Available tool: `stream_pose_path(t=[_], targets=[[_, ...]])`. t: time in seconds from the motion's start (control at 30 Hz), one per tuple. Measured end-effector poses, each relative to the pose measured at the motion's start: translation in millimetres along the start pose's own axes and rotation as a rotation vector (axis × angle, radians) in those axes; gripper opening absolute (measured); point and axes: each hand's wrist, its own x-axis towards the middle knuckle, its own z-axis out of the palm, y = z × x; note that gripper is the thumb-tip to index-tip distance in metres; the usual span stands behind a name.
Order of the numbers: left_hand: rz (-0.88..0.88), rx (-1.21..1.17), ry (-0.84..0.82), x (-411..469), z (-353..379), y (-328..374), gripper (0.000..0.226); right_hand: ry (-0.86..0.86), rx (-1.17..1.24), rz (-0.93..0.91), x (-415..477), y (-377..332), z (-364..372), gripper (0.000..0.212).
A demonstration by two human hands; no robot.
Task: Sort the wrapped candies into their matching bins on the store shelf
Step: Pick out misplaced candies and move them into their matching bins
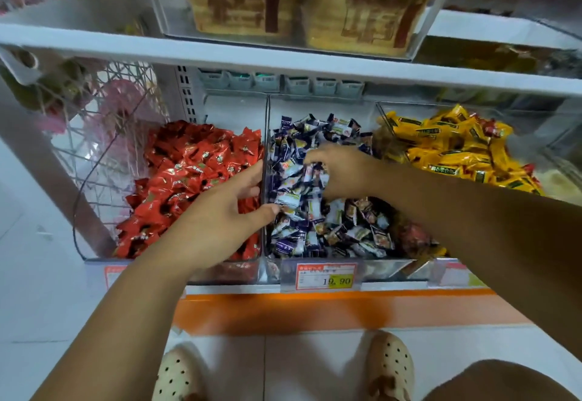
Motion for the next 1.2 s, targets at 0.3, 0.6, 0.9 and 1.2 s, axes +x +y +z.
stream_pose_path(t=[0.3,0.6,0.9,1.2], targets=[[0.03,-0.022,-0.012,1,0,1,0.06,-0.053,0.26,0.22,-20,15,-62,0.062],[0.021,-0.051,-0.002,1,3,-1,0.069,-0.427,-0.381,-0.059,-34,-8,-17,0.093],[0.025,-0.046,0.01,2,3,-4,0.071,-0.35,-0.595,0.005,-17,-30,7,0.034],[0.021,-0.026,0.006,2,1,-3,0.069,-0.13,-0.28,0.069,-6,-9,-6,0.008]])
